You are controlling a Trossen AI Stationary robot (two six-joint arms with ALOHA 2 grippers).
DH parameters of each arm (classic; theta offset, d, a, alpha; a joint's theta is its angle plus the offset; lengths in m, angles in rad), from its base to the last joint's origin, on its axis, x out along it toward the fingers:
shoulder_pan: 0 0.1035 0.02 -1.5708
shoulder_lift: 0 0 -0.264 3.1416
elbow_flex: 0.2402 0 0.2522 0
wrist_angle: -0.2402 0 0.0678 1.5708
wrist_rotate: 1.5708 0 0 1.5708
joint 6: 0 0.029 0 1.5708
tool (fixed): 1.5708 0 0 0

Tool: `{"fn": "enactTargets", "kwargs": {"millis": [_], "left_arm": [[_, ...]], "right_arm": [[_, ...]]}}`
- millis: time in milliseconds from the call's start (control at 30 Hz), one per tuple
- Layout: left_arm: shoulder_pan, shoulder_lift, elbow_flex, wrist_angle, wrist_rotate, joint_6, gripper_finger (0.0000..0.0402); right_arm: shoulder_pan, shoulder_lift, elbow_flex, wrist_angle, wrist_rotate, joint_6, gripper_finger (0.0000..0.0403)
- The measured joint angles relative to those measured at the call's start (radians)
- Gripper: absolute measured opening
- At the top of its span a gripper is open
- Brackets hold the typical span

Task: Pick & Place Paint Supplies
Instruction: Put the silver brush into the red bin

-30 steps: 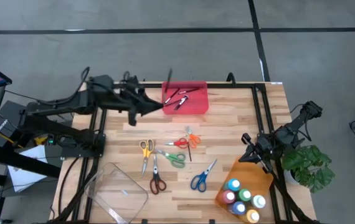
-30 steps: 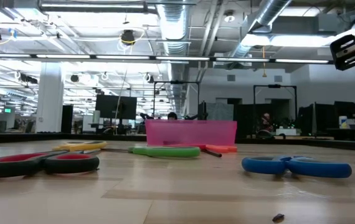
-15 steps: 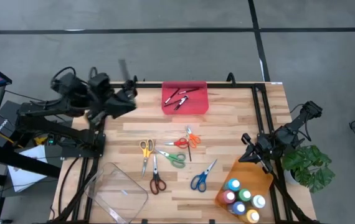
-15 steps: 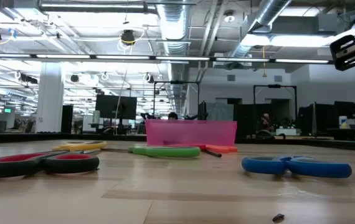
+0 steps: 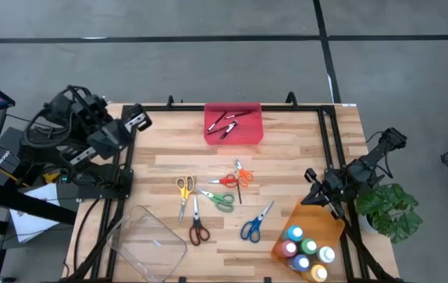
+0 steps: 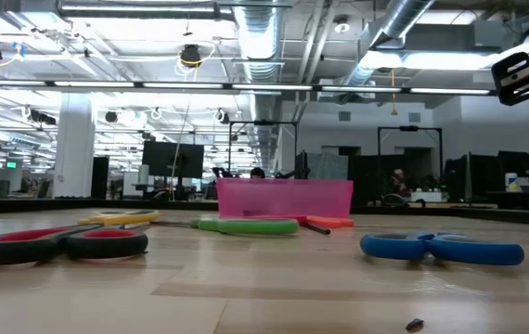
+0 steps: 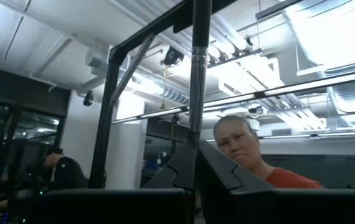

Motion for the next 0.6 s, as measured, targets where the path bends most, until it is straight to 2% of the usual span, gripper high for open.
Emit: {"fn": "enactTargets", "kwargs": {"millis": [233, 400, 467, 600], "left_arm": [[-0.003, -0.006, 0.000, -0.018, 0.067, 0.002, 0.0000], [-0.002, -0.008, 0.000, -0.213, 0.066, 0.157, 0.0000], [-0.002, -0.010, 0.000, -0.313, 0.020, 0.236, 0.0000], [-0.002, -0.009, 0.000, -0.511, -0.151, 0.335, 0.0000]], "right_arm": [[0.000, 0.000, 0.000, 0.000, 0.000, 0.000, 0.0008], [0.000, 0.000, 0.000, 0.000, 0.000, 0.000, 0.0008], [0.000, 0.000, 0.000, 0.000, 0.000, 0.000, 0.0008], [0.000, 0.000, 0.000, 0.000, 0.000, 0.000, 0.0008]]}}
